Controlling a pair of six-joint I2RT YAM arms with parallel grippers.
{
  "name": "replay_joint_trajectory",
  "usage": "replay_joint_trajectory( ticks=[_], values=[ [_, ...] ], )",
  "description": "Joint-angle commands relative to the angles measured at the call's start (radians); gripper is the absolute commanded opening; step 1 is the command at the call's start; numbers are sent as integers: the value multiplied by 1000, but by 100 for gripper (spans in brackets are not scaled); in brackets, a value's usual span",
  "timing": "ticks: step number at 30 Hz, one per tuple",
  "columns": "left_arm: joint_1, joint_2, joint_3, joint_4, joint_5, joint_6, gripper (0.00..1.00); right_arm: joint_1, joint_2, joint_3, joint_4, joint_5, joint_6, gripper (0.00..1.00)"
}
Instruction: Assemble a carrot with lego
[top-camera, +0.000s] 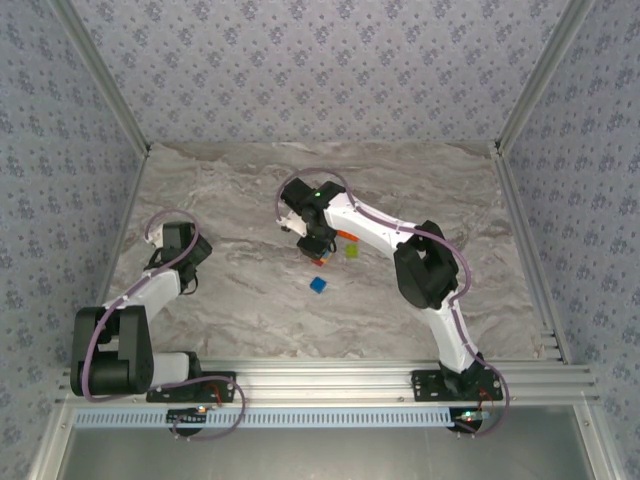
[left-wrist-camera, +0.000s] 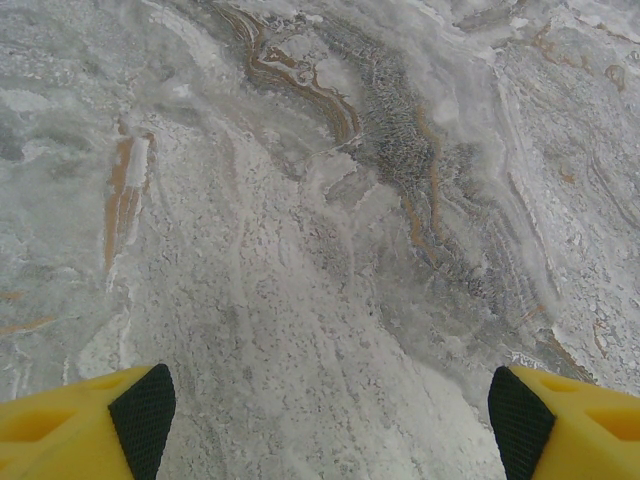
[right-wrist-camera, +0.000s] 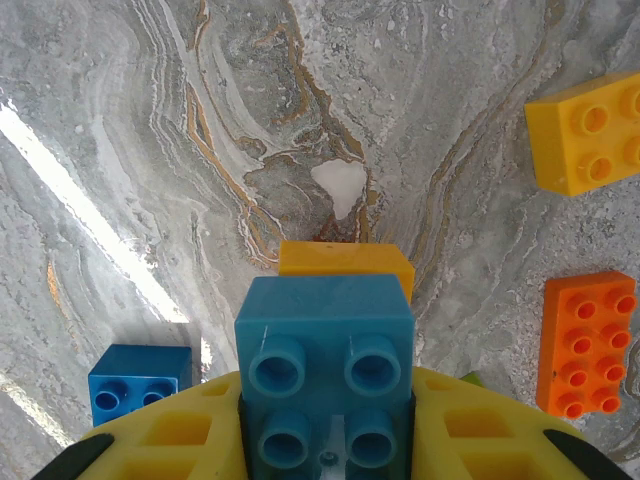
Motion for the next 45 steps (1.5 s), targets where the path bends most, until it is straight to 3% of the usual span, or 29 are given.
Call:
replay_joint_trajectory(
  ticks=[1,10,32,45],
  values=[
    [-8,4,34,-22,-20,10,84,-6,122,-62,-35,-91,35,34],
    [-10,3,33,-22,-21,9,84,-59,100,-135,0,-114,144,33],
    [-9,5,33,-22,-22,9,84,-57,89,-226,51,-116,156,31],
    [-9,3,33,-22,-22,9,84,-56,-41,138,-117,-123,188,30]
  ],
)
